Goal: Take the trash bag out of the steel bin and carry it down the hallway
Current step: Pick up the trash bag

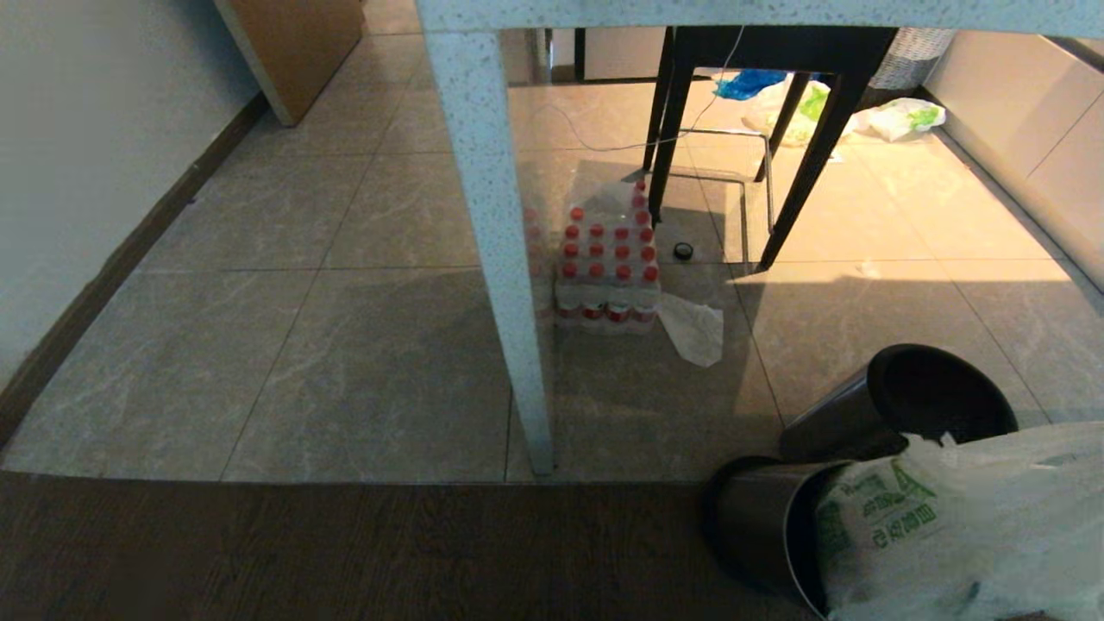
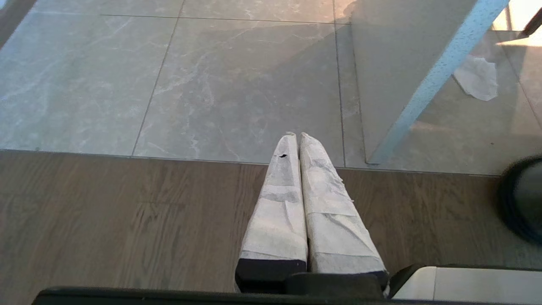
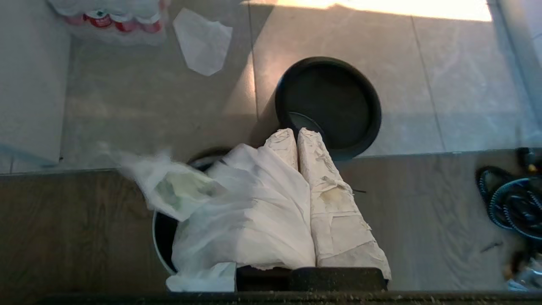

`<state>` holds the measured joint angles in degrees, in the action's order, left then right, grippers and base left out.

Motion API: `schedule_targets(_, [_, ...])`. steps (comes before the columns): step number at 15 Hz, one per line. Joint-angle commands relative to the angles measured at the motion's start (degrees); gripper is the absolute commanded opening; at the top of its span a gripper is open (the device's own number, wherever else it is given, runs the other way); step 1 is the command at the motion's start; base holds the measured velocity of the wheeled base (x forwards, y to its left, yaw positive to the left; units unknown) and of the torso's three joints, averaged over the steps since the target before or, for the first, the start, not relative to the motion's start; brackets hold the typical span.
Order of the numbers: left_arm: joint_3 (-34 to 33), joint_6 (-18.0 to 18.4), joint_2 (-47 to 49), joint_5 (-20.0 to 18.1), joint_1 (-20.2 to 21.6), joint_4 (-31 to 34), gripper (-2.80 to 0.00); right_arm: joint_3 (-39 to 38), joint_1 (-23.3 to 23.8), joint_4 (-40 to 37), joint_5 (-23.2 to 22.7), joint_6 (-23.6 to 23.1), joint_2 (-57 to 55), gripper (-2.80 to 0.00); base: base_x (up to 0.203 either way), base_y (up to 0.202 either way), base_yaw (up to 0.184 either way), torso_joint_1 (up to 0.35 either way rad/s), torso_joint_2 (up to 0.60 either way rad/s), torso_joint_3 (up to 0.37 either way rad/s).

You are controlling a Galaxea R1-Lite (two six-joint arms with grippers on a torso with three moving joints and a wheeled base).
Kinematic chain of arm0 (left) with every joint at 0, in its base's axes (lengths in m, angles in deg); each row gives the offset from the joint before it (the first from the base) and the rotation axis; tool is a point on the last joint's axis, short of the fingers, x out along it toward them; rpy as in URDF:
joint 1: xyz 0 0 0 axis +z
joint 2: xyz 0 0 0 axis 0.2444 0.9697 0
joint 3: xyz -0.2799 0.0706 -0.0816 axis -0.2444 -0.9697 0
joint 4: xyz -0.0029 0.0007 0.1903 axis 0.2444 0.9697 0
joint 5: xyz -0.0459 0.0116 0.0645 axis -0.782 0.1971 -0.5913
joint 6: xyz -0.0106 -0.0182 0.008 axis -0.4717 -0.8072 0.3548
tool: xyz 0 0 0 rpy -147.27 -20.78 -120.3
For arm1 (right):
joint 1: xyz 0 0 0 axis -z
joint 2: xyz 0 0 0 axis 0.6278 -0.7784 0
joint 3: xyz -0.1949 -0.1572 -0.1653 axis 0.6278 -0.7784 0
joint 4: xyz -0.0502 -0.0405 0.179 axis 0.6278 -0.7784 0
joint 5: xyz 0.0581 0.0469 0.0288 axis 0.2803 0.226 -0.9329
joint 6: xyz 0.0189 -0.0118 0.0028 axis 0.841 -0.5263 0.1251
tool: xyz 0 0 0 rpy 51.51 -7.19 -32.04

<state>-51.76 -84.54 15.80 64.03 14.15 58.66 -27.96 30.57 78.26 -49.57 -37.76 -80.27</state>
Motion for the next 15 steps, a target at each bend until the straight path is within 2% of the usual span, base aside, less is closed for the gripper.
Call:
schedule_targets(1, [0.0,-0.02,-0.09,0.04,0.0,-0.04,-2.8,3.55,-0.06,0.06,0.52,0.08,-2.16,-2.8,0.0,0.0,0.0,0.0,0.0,0.0])
schedule_targets(3, [0.0,-0.02,-0.03,0.04,0.0,-0.04,-2.8,14.69,-0.09,-0.2,1.03,0.55,-4.25,-2.8,0.0,0.0,0.0,0.0,0.0,0.0])
schedule_targets(5, [0.0,-0.02,-0.09,-0.02,0.0,-0.04,-2.8,17.51,-0.12,-0.08,1.38,0.61,-4.04,-2.8,0.0,0.0,0.0,0.0,0.0,0.0])
schedule_targets(7, [0.0,-0.02,-0.11,0.04,0.0,-0.04,-2.8,11.31,-0.14,0.21,2.28,0.49,-2.43,-2.8,0.0,0.0,0.0,0.0,0.0,0.0])
schedule_targets(9, [0.0,-0.02,-0.11,0.04,0.0,0.05,-2.8,-1.49,-0.31,0.59,3.6,0.39,-1.26,-2.8,0.0,0.0,0.0,0.0,0.0,0.0])
schedule_targets(11, [0.0,-0.02,-0.04,0.04,0.0,-0.04,-2.8,-6.41,-0.48,0.82,4.28,0.31,-1.81,-2.8,0.0,0.0,0.0,0.0,0.0,0.0])
schedule_targets(13, [0.0,-0.02,-0.11,0.04,0.0,-0.02,-2.8,-1.94,-0.63,0.99,4.79,0.27,-3.83,-2.8,0.0,0.0,0.0,0.0,0.0,0.0])
schedule_targets(15, [0.0,-0.02,-0.11,0.04,0.0,-0.04,-2.8,9.54,-0.72,1.01,5.17,0.27,-6.71,-2.8,0.0,0.0,0.0,0.0,0.0,0.0])
